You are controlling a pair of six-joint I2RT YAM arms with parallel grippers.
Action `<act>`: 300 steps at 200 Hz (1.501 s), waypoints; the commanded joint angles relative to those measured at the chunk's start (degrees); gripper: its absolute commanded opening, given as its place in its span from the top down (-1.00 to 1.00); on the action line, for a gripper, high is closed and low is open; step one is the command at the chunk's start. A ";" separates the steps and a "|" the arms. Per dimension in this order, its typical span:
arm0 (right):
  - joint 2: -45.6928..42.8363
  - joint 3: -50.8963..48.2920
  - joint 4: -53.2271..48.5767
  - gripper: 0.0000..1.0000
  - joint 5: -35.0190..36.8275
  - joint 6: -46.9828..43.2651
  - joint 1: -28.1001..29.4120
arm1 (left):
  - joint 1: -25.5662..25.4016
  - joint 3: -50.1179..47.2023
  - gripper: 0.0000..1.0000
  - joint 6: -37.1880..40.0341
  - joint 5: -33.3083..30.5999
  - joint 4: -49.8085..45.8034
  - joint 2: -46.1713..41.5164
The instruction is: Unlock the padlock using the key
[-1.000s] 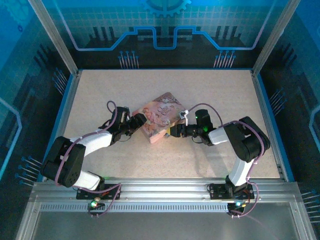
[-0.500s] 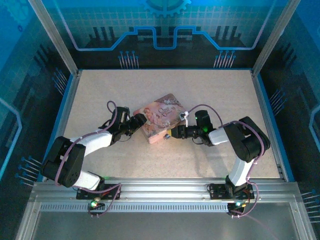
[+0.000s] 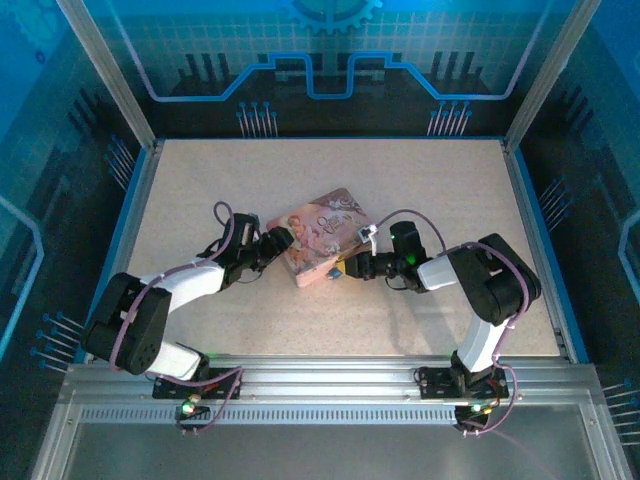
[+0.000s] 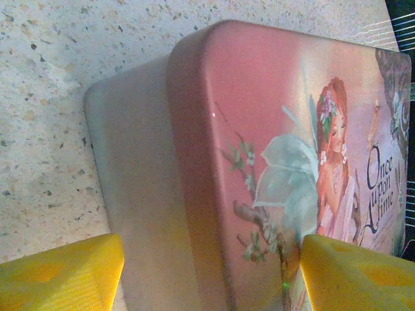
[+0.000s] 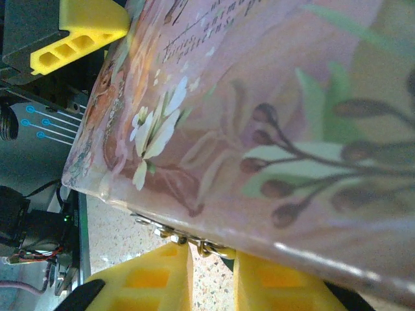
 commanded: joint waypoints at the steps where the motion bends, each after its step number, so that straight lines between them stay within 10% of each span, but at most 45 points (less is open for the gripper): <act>1: -1.32 -0.36 -2.23 0.68 -0.96 -0.02 1.19 | -0.51 -0.86 -0.46 -0.14 0.45 -3.84 0.24; 300: -10.20 -4.37 -2.32 1.00 15.61 19.92 0.09 | -0.51 -2.00 -0.57 -0.36 0.89 -5.07 -1.66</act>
